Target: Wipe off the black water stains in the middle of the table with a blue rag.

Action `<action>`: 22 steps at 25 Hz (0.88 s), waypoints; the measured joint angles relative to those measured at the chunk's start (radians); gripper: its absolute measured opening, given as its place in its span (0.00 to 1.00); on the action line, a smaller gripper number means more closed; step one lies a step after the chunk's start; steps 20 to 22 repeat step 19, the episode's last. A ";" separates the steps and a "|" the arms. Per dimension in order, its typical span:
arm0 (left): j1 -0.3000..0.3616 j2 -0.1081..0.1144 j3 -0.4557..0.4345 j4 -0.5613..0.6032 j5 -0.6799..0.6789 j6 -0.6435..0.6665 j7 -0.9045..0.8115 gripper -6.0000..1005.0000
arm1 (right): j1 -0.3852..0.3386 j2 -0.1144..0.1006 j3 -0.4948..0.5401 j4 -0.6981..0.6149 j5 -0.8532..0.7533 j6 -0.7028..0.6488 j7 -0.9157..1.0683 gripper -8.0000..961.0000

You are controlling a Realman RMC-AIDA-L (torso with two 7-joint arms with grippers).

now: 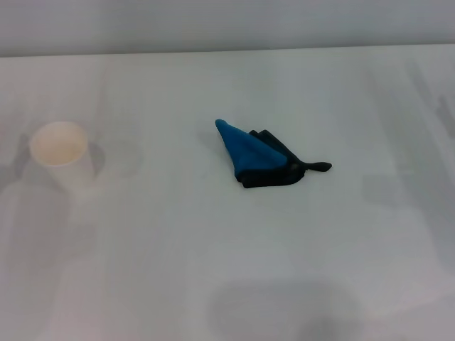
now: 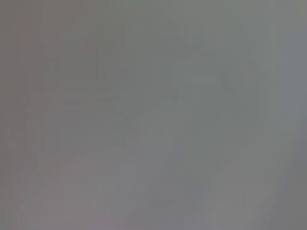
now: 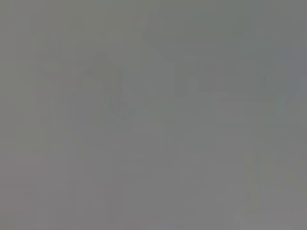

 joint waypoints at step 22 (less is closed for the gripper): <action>-0.011 0.000 0.000 0.045 -0.074 0.089 -0.005 0.89 | 0.007 -0.001 0.068 0.003 0.001 -0.004 0.035 0.90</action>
